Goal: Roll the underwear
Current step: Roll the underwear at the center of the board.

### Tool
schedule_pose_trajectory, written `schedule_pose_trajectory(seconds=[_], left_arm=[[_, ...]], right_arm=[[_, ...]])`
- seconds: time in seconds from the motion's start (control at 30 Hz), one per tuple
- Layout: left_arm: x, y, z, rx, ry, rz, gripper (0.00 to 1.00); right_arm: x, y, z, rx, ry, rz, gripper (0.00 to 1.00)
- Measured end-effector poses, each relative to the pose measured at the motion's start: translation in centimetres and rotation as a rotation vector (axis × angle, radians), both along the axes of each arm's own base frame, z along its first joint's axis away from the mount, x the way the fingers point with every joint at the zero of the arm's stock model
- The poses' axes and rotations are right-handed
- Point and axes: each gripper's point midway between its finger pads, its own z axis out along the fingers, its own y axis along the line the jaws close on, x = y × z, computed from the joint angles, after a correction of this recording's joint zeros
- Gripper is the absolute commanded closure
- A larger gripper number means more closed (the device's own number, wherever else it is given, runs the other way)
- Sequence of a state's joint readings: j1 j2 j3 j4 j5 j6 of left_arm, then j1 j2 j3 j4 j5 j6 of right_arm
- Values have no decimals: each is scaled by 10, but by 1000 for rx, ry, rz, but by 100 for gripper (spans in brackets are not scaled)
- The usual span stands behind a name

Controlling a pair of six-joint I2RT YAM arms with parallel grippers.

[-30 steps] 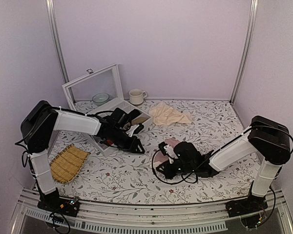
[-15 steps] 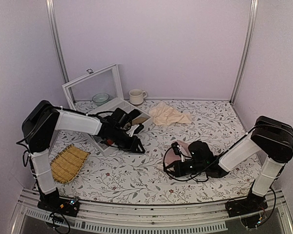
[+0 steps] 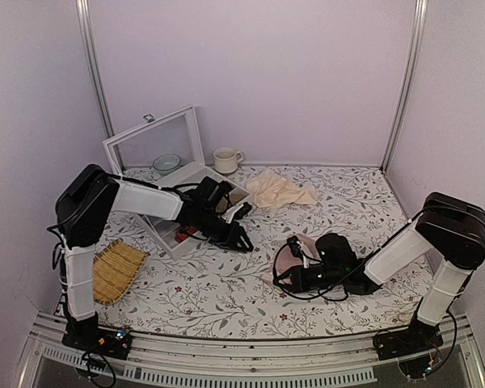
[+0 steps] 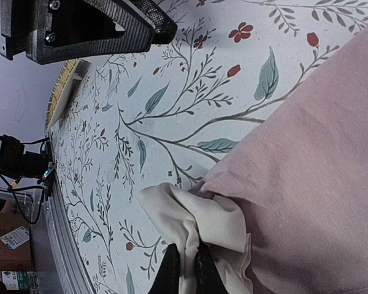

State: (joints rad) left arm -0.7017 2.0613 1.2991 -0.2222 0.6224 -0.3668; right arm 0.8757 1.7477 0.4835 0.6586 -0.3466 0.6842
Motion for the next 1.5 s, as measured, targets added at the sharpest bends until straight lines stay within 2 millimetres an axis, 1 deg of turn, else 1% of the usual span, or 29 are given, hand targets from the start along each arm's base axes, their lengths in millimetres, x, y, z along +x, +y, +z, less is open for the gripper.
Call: schedule_pose_trajectory(seconds=[0.07,0.17,0.33,0.43,0.47,0.53,0.67,0.7,0.77,0.83,0.9,1.03,1.13,1.23,1.3,1.5], left_arm=[[-1,-8,1,-25,8,-28,69],[-6,-21,5,-76,18,-74,61],[-11,-46,11,-135,21,-148,59],[-12,-58,8,-145,26,-172,55],[-13,-60,5,-145,29,-178,55],[-15,-63,-1,-138,40,-187,61],[-19,-65,-9,-133,56,-198,68],[-20,-66,-10,-137,58,-201,69],[-21,-68,-8,-150,63,-209,74],[-21,-71,-6,-164,63,-217,76],[-22,-75,-3,-177,62,-226,85],[-27,-81,0,-195,64,-245,87],[-31,-84,-3,-193,68,-253,88],[-34,-86,-7,-188,78,-256,89],[-34,-88,-11,-183,82,-256,91],[-28,-95,-28,-132,93,-236,97]], right_arm=[[0,0,0,-1,-4,2,100],[0,0,0,-3,-9,6,100],[0,0,0,-5,-14,9,100],[0,0,0,-7,-17,11,100],[0,0,0,-7,-18,12,100],[0,0,0,-8,-20,13,100],[0,0,0,-10,-22,16,100],[0,0,0,-10,-22,16,100],[0,0,0,-11,-22,16,100],[0,0,0,-13,-21,16,100],[1,0,-1,-15,-20,16,100],[1,0,-1,-18,-20,16,100],[1,0,-1,-19,-19,16,100],[1,0,-1,-20,-19,17,100],[1,0,-1,-20,-19,17,100],[2,0,0,-29,-18,15,100]])
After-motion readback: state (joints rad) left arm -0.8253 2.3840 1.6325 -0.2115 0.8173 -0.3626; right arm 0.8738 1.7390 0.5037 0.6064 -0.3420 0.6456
